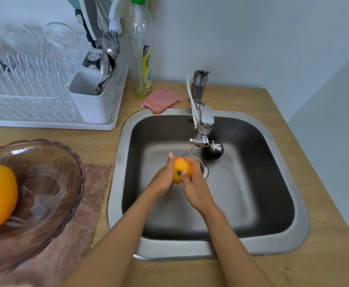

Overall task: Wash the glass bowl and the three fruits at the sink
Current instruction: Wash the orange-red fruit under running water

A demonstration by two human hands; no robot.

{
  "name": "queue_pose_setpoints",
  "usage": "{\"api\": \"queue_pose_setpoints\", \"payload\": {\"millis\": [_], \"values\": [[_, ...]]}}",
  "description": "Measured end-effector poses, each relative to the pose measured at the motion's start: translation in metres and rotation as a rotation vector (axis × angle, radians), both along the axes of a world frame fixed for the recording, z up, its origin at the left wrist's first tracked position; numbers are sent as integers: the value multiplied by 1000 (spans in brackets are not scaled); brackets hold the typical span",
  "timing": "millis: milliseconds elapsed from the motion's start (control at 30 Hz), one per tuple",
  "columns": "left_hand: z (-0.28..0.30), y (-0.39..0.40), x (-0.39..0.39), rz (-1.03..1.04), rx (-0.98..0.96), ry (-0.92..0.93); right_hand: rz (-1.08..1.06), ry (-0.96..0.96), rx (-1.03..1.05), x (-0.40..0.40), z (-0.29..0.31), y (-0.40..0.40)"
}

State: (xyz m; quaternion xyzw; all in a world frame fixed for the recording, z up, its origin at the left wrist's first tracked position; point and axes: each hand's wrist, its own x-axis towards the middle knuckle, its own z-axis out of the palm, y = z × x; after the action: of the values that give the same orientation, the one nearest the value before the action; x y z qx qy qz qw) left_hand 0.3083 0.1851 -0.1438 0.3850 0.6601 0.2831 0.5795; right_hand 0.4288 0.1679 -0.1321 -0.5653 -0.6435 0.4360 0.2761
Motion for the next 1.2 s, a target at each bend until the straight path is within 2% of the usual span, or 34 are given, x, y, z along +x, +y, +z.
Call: {"api": "queue_pose_setpoints", "payload": {"millis": [100,267,367,433,533,600,700,767,867,933,1033,1133,1200], "values": [[-2,-2,1,-31,70,-17,-45,44,-32,0,1,0],[4,-18,7,-162,277,180,-248,131,-75,-2,9,4],[4,-22,7,-199,377,201,-368,181,-346,-2,13,17],[3,-22,7,-197,369,212,-397,216,-514,-3,14,21],[6,-19,4,-112,347,202,-228,82,-386,-3,11,14],[6,-19,4,-112,352,199,-197,58,-314,-2,10,9],[3,-22,6,-162,413,237,-341,182,-407,-2,8,14],[3,-24,7,-188,461,278,-428,309,-556,-2,10,18],[4,-24,9,-212,490,334,-435,434,-742,1,14,17],[4,-23,10,-204,478,348,-401,420,-709,2,14,16],[5,-22,9,-152,435,257,-333,265,-488,-1,14,14],[2,-19,7,-134,276,194,-228,75,-236,1,14,8],[3,-16,6,-137,159,172,-147,30,-129,3,12,3]]}}
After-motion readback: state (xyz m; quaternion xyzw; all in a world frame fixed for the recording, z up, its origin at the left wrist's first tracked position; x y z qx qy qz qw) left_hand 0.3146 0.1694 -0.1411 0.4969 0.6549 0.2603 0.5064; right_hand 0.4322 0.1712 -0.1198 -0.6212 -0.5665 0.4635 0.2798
